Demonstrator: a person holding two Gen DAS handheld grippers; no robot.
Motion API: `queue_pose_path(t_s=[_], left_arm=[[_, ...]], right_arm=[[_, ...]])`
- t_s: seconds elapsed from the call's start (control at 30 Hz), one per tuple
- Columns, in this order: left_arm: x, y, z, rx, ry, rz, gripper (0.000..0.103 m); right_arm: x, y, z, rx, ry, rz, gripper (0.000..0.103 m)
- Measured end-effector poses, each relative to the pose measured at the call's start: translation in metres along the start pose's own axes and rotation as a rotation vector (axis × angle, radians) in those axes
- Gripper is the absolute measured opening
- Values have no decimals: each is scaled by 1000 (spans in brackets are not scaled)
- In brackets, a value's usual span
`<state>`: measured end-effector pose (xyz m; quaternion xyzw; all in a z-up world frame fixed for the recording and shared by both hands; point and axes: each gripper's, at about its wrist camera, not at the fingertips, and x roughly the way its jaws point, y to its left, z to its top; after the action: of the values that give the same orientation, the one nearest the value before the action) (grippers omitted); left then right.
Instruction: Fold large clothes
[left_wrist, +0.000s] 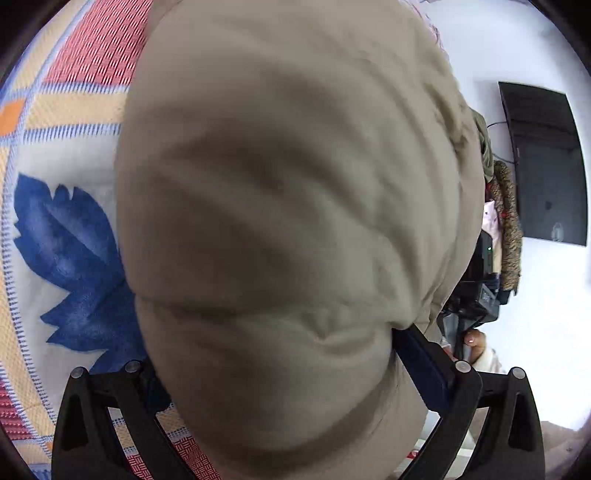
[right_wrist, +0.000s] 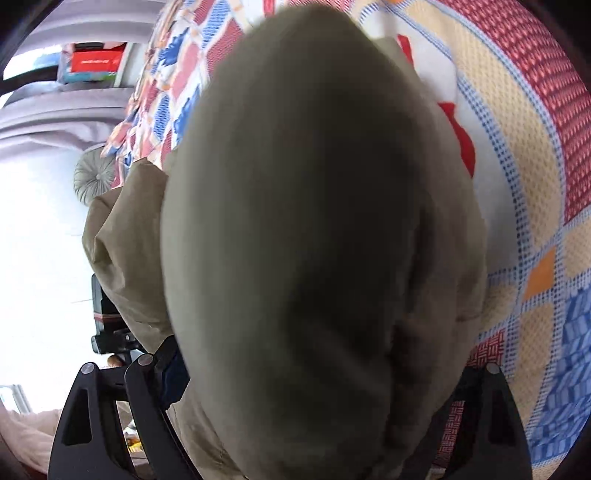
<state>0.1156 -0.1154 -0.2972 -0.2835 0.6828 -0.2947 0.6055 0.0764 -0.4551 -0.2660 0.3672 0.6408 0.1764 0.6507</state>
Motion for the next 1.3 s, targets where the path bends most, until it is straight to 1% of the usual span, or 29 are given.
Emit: queue_pose_path(t_s=[0.03, 0.07, 0.1, 0.13, 0.17, 0.2, 0.3, 0.4, 0.47, 0.57, 0.7, 0.73, 0.8, 0.9, 1.03, 1.13, 1.2, 1.27, 1.3], left_arm=[[-2, -8, -2, 20, -19, 27, 94], [-4, -14, -2, 35, -35, 41, 90], [-7, -20, -4, 52, -55, 51, 87], [-9, -25, -5, 67, -69, 60, 83], [-12, -31, -6, 85, -79, 66, 80], [-15, -35, -6, 100, -87, 68, 79], [-28, -50, -5, 146, -118, 69, 78], [-57, -57, 0, 159, -166, 51, 78], [-77, -59, 3, 159, -202, 49, 78], [-115, -49, 10, 153, -252, 56, 78], [-161, -22, 22, 133, -312, 93, 78], [-172, -14, 24, 126, -327, 105, 78], [-196, 14, 27, 106, -347, 129, 78], [-220, 54, 33, 69, -358, 158, 78], [-232, 112, 37, 1, -370, 174, 78], [-228, 147, 37, -53, -376, 163, 83], [-225, 154, 35, -63, -386, 174, 87], [-222, 149, 35, -60, -389, 206, 88], [-212, 131, 39, -62, -390, 230, 88]], right_arm=[[1, 2, 0, 2, 0, -5, 88], [1, 6, -1, -4, -5, -10, 80], [-1, 10, -3, -13, -15, -9, 72], [-3, 14, -5, -21, -27, -7, 67], [-4, 18, -7, -28, -35, -6, 56], [-7, 23, -11, -37, -47, -6, 50], [-11, 36, -20, -44, -74, 1, 44], [-12, 52, -24, -46, -106, 51, 44], [-11, 69, -22, -65, -120, 67, 44], [-2, 101, -11, -107, -120, 79, 44], [31, 148, 11, -172, -110, 105, 44], [42, 157, 12, -182, -106, 117, 44], [67, 176, 21, -200, -96, 141, 44], [111, 204, 32, -225, -66, 160, 44], [170, 227, 40, -237, -23, 155, 44], [199, 231, 47, -232, -15, 121, 44], [207, 227, 50, -210, -17, 101, 47], [210, 225, 52, -185, -12, 85, 50], [209, 223, 55, -175, -7, 72, 51]])
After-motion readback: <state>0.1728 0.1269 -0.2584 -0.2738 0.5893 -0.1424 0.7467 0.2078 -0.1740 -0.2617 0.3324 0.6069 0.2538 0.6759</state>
